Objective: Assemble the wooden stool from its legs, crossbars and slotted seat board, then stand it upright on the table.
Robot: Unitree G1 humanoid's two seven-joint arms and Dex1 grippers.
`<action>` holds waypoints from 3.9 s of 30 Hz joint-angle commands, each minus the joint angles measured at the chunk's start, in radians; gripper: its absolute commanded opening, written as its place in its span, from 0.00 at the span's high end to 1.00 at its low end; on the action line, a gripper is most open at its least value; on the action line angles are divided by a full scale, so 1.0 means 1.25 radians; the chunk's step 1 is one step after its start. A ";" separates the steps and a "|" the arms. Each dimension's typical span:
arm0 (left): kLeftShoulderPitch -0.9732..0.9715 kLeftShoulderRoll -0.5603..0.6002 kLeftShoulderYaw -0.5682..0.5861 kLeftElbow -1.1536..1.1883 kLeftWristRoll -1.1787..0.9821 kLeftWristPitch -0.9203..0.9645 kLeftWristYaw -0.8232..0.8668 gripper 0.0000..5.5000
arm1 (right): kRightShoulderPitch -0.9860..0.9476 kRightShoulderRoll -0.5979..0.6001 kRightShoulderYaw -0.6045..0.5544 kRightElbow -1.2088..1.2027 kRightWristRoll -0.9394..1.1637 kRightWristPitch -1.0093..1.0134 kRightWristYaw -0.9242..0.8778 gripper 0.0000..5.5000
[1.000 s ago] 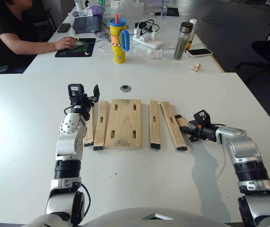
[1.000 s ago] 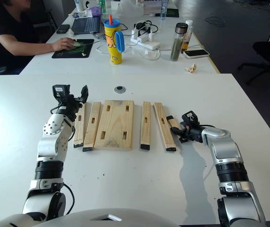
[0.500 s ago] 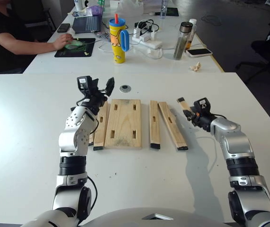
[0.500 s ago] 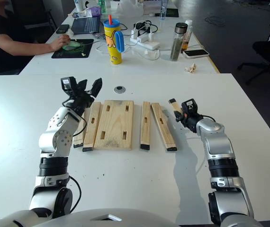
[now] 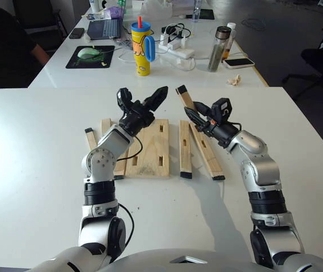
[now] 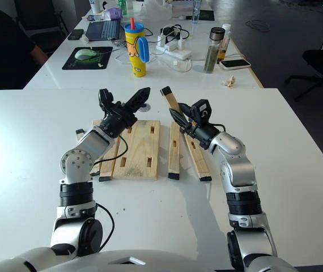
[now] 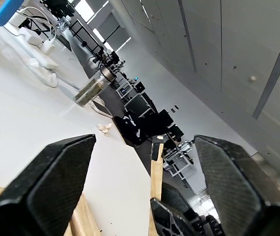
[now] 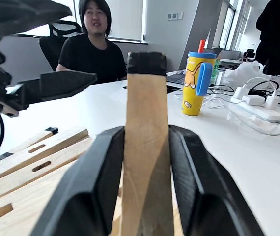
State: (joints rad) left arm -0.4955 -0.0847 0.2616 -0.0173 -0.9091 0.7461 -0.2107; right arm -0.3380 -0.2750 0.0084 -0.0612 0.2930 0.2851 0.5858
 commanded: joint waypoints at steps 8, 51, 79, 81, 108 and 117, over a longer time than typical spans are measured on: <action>-0.031 0.006 -0.029 0.013 -0.011 0.023 0.002 0.32 | 0.018 0.016 0.037 -0.051 0.009 -0.030 0.023 0.76; 0.215 0.040 0.027 -0.131 0.285 -0.324 0.139 0.92 | -0.017 -0.074 -0.028 0.199 -0.097 -0.037 -0.060 0.69; 0.280 0.049 0.027 -0.088 0.311 -0.323 0.196 0.92 | -0.010 -0.044 -0.024 0.184 -0.111 -0.040 -0.099 0.69; 0.280 0.057 0.023 -0.087 0.317 -0.319 0.195 0.92 | -0.008 -0.042 -0.022 0.182 -0.112 -0.041 -0.101 0.69; 0.287 0.069 0.030 -0.120 0.334 -0.336 0.204 0.92 | 0.023 -0.033 0.003 0.145 -0.131 -0.045 -0.112 0.69; 0.301 0.058 0.023 -0.091 0.382 -0.350 0.244 0.92 | 0.018 -0.037 0.021 0.126 -0.141 -0.039 -0.102 0.69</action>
State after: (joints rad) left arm -0.1414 -0.0063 0.2932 -0.1546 -0.4653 0.3012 0.0664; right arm -0.3067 -0.3175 0.0240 0.1201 0.1247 0.2254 0.4509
